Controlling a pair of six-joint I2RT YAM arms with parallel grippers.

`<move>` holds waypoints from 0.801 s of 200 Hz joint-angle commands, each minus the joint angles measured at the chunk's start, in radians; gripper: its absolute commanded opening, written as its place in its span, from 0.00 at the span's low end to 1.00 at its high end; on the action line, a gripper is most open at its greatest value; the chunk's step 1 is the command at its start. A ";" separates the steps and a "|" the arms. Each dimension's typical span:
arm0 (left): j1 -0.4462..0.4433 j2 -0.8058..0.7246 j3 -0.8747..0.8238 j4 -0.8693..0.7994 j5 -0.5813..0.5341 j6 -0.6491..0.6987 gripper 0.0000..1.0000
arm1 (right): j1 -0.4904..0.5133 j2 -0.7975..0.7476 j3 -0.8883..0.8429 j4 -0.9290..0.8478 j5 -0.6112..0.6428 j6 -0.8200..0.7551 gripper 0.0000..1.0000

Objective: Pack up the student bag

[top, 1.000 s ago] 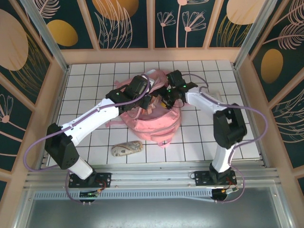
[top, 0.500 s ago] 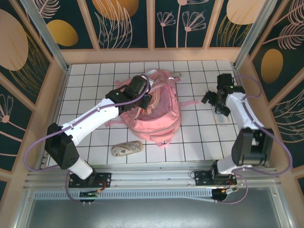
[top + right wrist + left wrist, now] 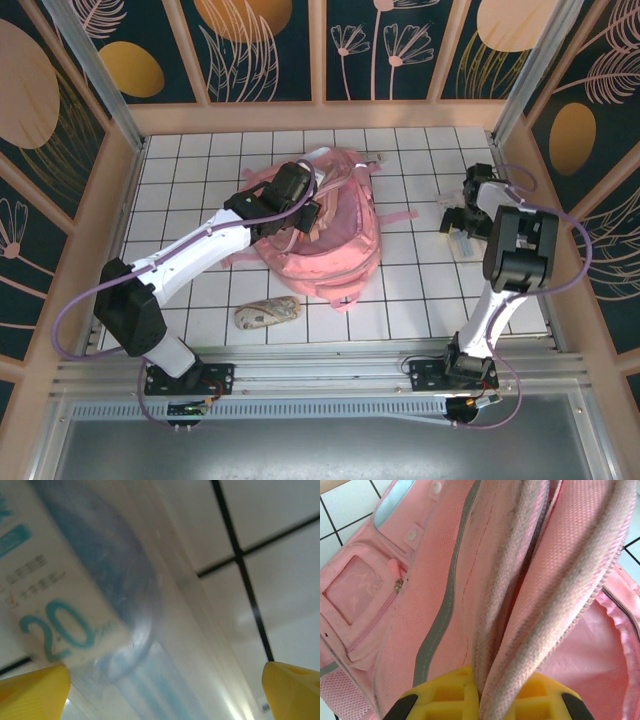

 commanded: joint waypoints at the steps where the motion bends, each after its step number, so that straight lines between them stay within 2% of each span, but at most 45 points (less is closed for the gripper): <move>1: 0.010 -0.029 -0.002 0.083 0.014 0.000 0.00 | 0.001 0.075 0.089 0.022 -0.021 -0.061 0.99; 40: 0.019 -0.032 -0.013 0.087 0.016 -0.004 0.00 | -0.024 0.166 0.134 0.012 -0.182 -0.073 0.99; 53: 0.020 -0.031 -0.014 0.086 0.016 -0.004 0.00 | -0.026 0.172 0.125 0.020 -0.245 -0.066 0.94; 77: 0.022 -0.026 -0.015 0.091 0.017 -0.008 0.00 | -0.026 0.166 0.090 0.049 -0.336 -0.055 0.76; 85: 0.023 -0.024 -0.015 0.092 0.018 -0.010 0.00 | -0.026 0.160 0.078 0.057 -0.348 -0.049 0.72; 96: 0.023 -0.021 -0.017 0.096 0.021 -0.012 0.00 | -0.026 0.148 0.062 0.067 -0.357 -0.042 0.61; 105: 0.023 -0.021 -0.019 0.098 0.025 -0.015 0.00 | -0.028 0.138 0.053 0.070 -0.360 -0.032 0.41; 116: 0.023 -0.020 -0.022 0.098 0.027 -0.017 0.00 | -0.030 0.118 0.041 0.076 -0.373 -0.021 0.06; 119: 0.023 -0.020 -0.022 0.098 0.027 -0.018 0.00 | -0.030 0.112 0.037 0.079 -0.374 -0.015 0.00; 147: 0.025 -0.025 -0.021 0.095 0.024 -0.021 0.00 | -0.021 0.007 -0.020 0.119 -0.442 0.043 0.00; 160: 0.023 -0.030 -0.014 0.090 0.020 -0.020 0.00 | -0.002 -0.070 -0.051 0.131 -0.513 0.083 0.00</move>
